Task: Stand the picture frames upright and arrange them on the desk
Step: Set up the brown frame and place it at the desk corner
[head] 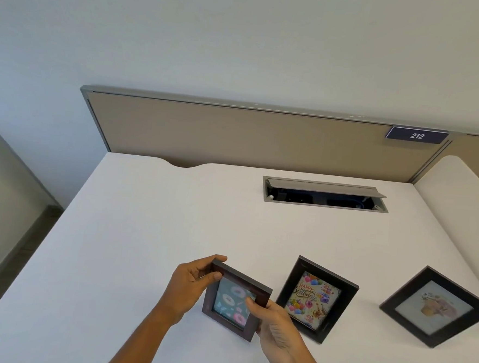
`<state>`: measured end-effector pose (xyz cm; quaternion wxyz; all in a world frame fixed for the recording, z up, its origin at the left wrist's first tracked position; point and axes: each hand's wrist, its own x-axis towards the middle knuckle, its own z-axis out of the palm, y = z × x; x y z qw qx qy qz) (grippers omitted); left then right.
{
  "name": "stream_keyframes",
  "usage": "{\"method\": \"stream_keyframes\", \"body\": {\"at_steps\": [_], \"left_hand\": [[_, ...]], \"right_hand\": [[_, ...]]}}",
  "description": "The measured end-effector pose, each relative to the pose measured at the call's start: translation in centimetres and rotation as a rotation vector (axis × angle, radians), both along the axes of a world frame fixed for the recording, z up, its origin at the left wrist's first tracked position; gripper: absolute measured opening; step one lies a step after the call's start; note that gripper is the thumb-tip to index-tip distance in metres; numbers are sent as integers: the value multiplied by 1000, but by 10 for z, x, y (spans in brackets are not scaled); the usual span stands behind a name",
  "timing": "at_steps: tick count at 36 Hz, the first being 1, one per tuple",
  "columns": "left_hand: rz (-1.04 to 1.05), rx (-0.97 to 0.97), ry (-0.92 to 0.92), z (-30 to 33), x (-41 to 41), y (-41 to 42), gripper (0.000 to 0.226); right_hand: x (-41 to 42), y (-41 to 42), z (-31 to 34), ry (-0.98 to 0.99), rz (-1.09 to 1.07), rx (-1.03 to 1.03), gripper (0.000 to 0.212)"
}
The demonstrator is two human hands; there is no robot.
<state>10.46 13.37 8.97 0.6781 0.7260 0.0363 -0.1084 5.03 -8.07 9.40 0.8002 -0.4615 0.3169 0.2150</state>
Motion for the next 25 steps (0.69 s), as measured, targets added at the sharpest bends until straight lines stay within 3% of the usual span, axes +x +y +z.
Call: {"method": "stream_keyframes", "body": {"at_steps": [25], "left_hand": [[28, -14, 39, 1, -4, -3, 31]], "right_hand": [[-2, -1, -17, 31, 72, 7, 52]]}}
